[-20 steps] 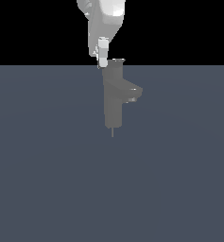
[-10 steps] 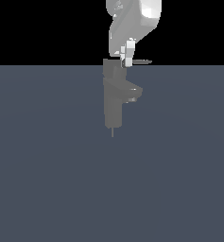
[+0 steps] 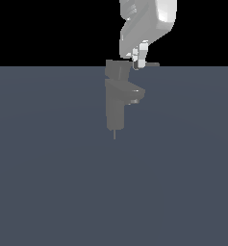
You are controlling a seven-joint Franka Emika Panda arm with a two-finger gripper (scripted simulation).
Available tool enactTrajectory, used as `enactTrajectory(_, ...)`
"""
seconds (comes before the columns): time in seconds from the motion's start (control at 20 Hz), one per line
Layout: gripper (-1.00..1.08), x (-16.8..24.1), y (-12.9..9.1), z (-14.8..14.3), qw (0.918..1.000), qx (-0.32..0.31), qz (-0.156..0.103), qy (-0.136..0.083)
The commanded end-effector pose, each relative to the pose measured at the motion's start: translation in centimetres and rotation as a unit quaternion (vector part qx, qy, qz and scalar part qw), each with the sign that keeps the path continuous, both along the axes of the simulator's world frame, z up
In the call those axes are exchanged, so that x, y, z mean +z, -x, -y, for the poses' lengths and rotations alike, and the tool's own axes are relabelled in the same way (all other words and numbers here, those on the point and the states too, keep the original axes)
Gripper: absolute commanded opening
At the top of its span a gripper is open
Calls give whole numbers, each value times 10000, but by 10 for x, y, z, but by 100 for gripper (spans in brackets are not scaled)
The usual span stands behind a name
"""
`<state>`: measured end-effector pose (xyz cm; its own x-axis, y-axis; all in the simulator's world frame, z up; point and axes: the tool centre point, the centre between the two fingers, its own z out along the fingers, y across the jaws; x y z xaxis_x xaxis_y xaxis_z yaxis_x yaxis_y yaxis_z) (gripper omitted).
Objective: Turn on the faucet by rotating a designated handle.
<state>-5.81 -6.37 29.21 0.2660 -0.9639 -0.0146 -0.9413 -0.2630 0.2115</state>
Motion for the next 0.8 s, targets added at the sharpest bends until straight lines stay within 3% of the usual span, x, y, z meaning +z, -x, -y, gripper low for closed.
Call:
enactTrajectory(0.0,-100,-1,-10,8,10000,-22,40,3)
enactTrajectory(0.75,-100,-6,-52,45,9999,-98,68,19)
